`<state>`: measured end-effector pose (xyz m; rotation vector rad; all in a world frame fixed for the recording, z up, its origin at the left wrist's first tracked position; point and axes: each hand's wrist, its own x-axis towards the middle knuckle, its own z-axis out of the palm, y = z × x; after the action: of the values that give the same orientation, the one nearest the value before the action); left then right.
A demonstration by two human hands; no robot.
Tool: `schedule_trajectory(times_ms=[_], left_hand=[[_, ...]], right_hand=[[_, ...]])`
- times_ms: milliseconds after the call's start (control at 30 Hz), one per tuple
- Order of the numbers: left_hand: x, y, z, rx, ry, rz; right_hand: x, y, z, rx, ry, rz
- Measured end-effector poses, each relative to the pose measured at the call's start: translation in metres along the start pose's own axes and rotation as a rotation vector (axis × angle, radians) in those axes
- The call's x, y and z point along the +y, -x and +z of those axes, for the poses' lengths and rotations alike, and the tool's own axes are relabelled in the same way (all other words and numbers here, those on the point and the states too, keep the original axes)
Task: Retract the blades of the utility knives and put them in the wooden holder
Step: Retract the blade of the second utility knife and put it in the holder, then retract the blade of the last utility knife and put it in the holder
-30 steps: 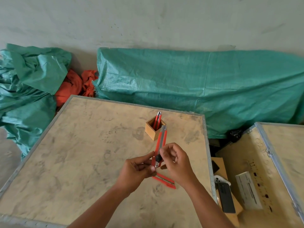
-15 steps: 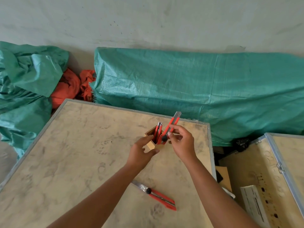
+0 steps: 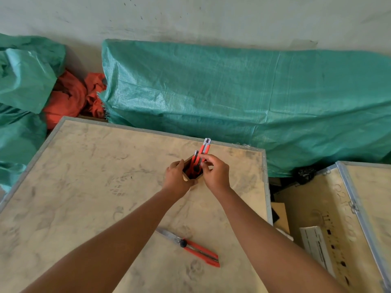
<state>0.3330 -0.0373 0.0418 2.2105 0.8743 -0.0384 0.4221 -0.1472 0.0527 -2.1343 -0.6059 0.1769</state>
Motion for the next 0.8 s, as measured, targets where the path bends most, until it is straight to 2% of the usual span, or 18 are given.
schedule_trajectory(times_ms=[200,300,467,633,800], left_hand=[[-0.001,0.005,-0.005,0.004,0.025,0.020],[-0.003,0.015,-0.004,0.051,0.151,0.029],[-0.011,0.051,-0.003,0.157,0.322,0.069],[-0.027,0.107,0.007,0.146,0.371,-0.055],[-0.060,0.159,0.033,0.094,0.485,-0.154]], right_hand=[[0.003,0.006,-0.001,-0.018,0.007,0.002],[0.014,0.028,-0.009,0.023,-0.022,-0.025],[0.042,0.086,-0.020,-0.033,-0.082,0.142],[0.053,0.136,-0.036,-0.073,-0.092,0.169],[0.059,0.170,-0.039,-0.236,-0.051,0.144]])
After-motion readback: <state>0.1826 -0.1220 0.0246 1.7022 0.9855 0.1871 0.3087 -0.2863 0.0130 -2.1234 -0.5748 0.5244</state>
